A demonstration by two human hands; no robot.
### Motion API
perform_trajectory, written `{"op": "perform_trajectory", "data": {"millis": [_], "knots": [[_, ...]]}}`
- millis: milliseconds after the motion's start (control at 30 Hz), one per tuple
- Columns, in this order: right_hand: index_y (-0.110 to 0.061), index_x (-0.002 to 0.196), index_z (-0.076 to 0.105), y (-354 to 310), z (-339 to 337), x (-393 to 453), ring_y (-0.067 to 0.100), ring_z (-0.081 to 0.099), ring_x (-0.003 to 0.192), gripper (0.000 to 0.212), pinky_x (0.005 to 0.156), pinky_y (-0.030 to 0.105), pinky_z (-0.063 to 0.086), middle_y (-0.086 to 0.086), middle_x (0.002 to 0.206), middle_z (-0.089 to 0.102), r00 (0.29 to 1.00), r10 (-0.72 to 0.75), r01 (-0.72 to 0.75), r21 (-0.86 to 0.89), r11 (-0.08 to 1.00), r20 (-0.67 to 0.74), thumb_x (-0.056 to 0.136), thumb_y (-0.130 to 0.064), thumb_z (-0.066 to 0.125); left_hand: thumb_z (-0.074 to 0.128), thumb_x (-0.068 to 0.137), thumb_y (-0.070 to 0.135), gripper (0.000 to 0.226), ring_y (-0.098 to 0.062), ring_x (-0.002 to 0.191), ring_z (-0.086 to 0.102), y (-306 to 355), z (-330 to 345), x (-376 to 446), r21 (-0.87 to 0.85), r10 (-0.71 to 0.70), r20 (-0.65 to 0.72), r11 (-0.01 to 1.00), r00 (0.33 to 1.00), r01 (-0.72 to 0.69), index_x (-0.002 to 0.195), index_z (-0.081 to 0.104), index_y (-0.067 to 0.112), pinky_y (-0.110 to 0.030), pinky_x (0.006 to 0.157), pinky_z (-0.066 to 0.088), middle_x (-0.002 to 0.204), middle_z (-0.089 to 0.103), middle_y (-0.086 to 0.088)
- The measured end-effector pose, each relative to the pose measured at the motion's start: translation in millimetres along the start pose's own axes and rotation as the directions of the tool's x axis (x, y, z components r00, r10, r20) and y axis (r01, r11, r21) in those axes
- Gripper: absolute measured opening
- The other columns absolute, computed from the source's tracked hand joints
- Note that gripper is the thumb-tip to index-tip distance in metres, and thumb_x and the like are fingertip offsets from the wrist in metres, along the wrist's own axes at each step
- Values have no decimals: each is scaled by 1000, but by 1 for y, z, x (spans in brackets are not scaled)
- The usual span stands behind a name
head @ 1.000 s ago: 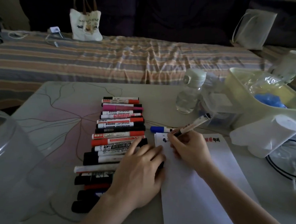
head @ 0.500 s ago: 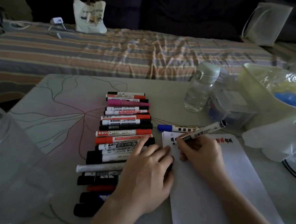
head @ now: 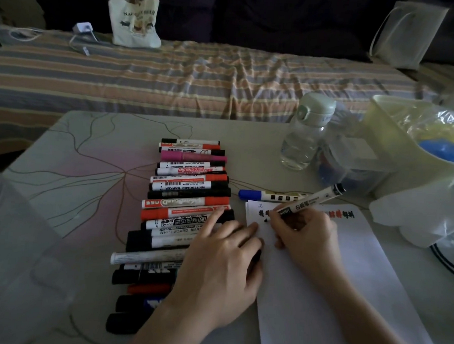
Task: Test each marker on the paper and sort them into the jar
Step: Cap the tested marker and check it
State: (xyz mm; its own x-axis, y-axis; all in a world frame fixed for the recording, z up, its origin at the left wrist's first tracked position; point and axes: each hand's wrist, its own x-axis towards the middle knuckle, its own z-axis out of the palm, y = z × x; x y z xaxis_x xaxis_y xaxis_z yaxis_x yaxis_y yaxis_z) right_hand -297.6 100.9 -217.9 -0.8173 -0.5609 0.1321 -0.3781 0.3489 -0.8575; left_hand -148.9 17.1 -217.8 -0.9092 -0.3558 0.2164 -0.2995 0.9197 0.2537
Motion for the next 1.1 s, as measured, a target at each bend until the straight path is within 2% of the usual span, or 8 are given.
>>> {"op": "perform_trajectory", "data": {"millis": [200, 300, 533, 733, 867, 967, 1100], "knots": [[-13, 75, 72, -1, 0, -1, 1, 61, 43, 12, 50, 7, 44, -13, 50, 65, 999, -31, 31, -8, 999, 32, 84, -21, 74, 45, 87, 48, 38, -7, 119, 54, 0, 1, 0, -5, -5, -4, 1000, 1000, 5, 109, 70, 29, -43, 118, 23, 129, 62, 12], [-11, 73, 72, 0, 2, -1, -2, 59, 42, 13, 49, 4, 41, -18, 46, 61, 999, -51, 51, -39, 998, -4, 83, -20, 74, 45, 87, 49, 39, -7, 118, 54, -1, 1, 1, 1, -4, 1, 1000, 1000, 4, 109, 70, 29, -44, 117, 24, 129, 62, 11], [-13, 74, 72, 2, 2, 1, 3, 61, 43, 15, 49, 10, 47, -9, 52, 66, 999, -36, 36, 0, 999, -10, 84, -24, 73, 46, 87, 47, 37, -7, 119, 53, 0, 1, 0, -6, -4, -7, 1000, 1000, 4, 109, 70, 29, -43, 118, 21, 130, 62, 12], [-14, 75, 73, 4, 2, -1, -1, 60, 44, 11, 49, 6, 43, -17, 50, 64, 998, -66, 66, -23, 998, -14, 83, -21, 75, 47, 87, 45, 36, -7, 117, 55, -1, 3, 0, -22, 4, -24, 1000, 1000, -4, 108, 71, 29, -43, 118, 22, 128, 63, 12], [-12, 72, 72, 3, 3, 0, -2, 59, 42, 16, 48, 4, 41, -18, 48, 62, 998, -62, 62, -6, 998, -29, 85, -22, 73, 47, 88, 46, 35, -7, 118, 55, -2, 3, 1, -24, 6, -37, 1000, 999, -7, 109, 71, 30, -44, 117, 23, 128, 63, 12], [-14, 72, 73, 4, 5, -1, 1, 61, 45, 11, 49, 9, 46, -15, 52, 65, 996, -79, 78, -28, 997, -42, 82, -19, 75, 46, 88, 47, 36, -6, 119, 54, -2, 4, 0, -22, 11, -42, 1000, 999, -12, 109, 71, 30, -43, 118, 23, 128, 63, 12], [-18, 71, 71, 4, 3, 2, 6, 62, 49, 12, 54, 28, 55, -4, 58, 68, 998, -36, 35, -19, 999, -59, 81, -23, 74, 44, 88, 47, 38, -6, 119, 55, -3, 6, 1, -4, 26, -58, 1000, 998, -27, 110, 70, 31, -44, 118, 22, 129, 63, 12]]}}
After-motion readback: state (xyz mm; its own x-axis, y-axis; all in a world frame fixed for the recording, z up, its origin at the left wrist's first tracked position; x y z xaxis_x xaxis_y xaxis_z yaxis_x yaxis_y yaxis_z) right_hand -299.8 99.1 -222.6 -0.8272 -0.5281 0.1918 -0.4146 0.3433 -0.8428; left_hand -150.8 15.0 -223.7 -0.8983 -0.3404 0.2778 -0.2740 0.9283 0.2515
